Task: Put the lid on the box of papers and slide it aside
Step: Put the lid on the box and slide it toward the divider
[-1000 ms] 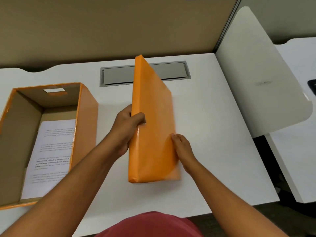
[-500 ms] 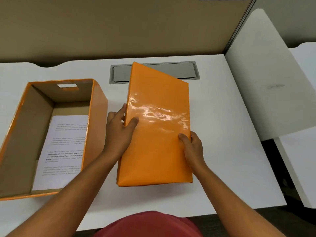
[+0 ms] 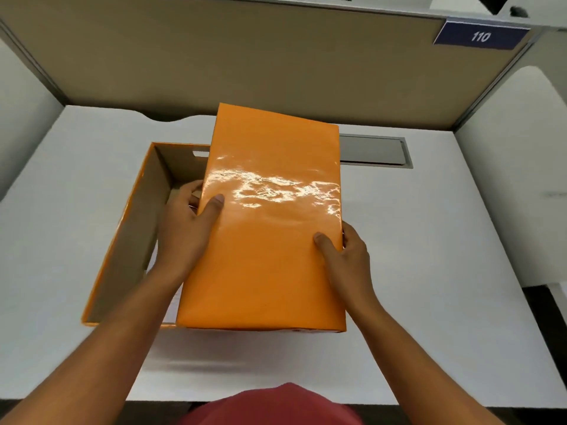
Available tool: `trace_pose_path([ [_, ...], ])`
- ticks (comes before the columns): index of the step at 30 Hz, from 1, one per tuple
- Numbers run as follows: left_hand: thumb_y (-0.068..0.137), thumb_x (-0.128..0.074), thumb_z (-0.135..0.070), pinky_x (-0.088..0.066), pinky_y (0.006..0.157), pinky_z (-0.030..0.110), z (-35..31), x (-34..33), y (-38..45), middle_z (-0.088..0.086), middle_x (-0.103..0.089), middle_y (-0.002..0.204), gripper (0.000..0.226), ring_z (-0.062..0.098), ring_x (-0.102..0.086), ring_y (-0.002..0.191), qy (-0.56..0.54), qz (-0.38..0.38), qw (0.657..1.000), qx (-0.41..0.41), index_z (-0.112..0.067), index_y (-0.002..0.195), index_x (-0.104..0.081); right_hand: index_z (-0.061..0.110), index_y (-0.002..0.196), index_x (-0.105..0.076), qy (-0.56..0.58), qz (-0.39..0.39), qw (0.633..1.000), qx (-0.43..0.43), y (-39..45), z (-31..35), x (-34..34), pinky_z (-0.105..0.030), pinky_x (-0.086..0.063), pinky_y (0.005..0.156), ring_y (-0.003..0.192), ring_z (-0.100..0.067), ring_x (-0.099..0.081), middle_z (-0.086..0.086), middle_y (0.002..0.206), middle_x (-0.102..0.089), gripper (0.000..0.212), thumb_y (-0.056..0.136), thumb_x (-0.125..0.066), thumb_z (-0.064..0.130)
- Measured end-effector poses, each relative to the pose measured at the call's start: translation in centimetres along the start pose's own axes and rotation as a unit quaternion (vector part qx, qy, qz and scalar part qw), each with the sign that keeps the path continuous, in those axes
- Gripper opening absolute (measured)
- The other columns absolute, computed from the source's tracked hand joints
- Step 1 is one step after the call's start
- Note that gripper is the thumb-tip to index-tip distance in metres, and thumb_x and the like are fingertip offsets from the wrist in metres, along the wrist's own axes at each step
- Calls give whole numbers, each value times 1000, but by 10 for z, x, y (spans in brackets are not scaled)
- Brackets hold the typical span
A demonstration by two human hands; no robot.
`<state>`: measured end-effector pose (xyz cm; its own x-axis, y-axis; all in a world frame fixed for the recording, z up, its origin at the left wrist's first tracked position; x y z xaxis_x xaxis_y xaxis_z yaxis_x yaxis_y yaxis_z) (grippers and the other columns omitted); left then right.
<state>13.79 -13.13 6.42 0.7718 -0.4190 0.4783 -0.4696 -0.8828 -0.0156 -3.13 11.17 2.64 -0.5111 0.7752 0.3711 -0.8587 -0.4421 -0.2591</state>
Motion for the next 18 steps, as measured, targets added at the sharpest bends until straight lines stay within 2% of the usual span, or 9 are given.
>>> trace_pose_path([
  [2, 100, -63, -44, -51, 71, 25, 15, 31, 6, -5, -67, 114, 45, 7, -65, 94, 0, -3, 1000, 12, -24, 140, -59, 27, 150, -45, -8, 11, 1000, 11, -12, 13, -28, -34, -49, 92, 110, -12, -58, 4, 143, -58, 55, 100, -60, 43],
  [5, 98, -64, -46, -54, 79, 31, 40, 74, 16, -11, -68, 111, 44, 0, -63, 90, 16, -14, 1000, 8, -27, 138, -62, 32, 147, -46, -14, 25, 999, 24, -30, 26, -71, -32, -49, 90, 110, -12, -59, 8, 139, -59, 53, 98, -62, 46],
  [7, 99, -64, -43, -51, 76, 25, 57, 95, 24, -16, -65, 104, 43, -4, -60, 85, 20, -17, 1000, 12, -27, 138, -63, 38, 139, -47, -23, 21, 999, 34, -38, 33, -96, -32, -47, 91, 112, -12, -57, 9, 133, -55, 46, 97, -64, 47],
  [9, 99, -63, -45, -47, 74, 26, 72, 111, 32, -11, -63, 107, 44, 1, -60, 83, 32, -18, 999, 16, -27, 140, -63, 40, 136, -45, -41, 13, 998, 37, -42, 38, -117, -32, -44, 92, 115, -13, -54, 9, 129, -49, 45, 96, -65, 46],
  [13, 100, -58, -51, -48, 83, 36, 104, 139, 53, -2, -65, 116, 48, 19, -62, 97, 34, -4, 999, 6, -29, 142, -62, 31, 146, -45, -86, -4, 995, 41, -52, 50, -157, -34, -43, 98, 125, -18, -51, 2, 144, -45, 55, 97, -64, 46],
  [18, 101, -52, -56, -51, 86, 39, 138, 141, 64, 7, -69, 124, 52, 21, -62, 99, 42, 29, 999, -2, -31, 146, -59, 30, 145, -47, -117, -23, 992, 38, -63, 53, -181, -32, -41, 97, 112, -12, -48, 10, 129, -37, 49, 99, -61, 39],
])
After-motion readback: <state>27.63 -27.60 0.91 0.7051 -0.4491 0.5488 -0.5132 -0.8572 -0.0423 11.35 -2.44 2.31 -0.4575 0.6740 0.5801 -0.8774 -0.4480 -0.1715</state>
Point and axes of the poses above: each hand's wrist, its own y-axis towards the middle knuckle, its own x-axis out of the back of the hand, z = x × y, the point moved 6 cm from there along y, towards the middle knuckle
